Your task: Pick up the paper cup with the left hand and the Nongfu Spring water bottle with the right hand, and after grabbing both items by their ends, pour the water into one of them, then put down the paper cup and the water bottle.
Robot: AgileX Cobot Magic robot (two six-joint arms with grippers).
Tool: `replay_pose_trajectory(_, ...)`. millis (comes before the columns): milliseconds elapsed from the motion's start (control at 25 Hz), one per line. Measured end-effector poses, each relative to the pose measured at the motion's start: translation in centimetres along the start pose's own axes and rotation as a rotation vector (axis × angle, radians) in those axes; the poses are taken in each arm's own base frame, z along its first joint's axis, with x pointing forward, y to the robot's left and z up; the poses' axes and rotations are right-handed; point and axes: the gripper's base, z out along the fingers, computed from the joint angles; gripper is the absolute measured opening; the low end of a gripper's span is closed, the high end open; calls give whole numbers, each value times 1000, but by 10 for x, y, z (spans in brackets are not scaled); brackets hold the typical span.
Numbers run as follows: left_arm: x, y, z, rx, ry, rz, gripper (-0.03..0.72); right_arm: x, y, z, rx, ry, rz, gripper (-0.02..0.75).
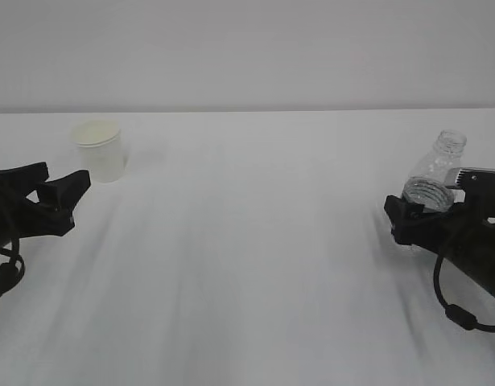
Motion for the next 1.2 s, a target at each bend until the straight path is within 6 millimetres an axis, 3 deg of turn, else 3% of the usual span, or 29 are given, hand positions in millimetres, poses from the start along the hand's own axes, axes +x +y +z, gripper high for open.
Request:
replay_pose_trajectory(240, 0, 0, 0, 0, 0, 0, 484, 9, -1, 1, 6, 29, 4, 624)
replay_pose_trajectory(880, 0, 0, 0, 0, 0, 0, 484, 6, -4, 5, 29, 11, 14, 604)
replay_pose_trajectory(1200, 0, 0, 0, 0, 0, 0, 484, 6, -4, 5, 36, 9, 15, 537)
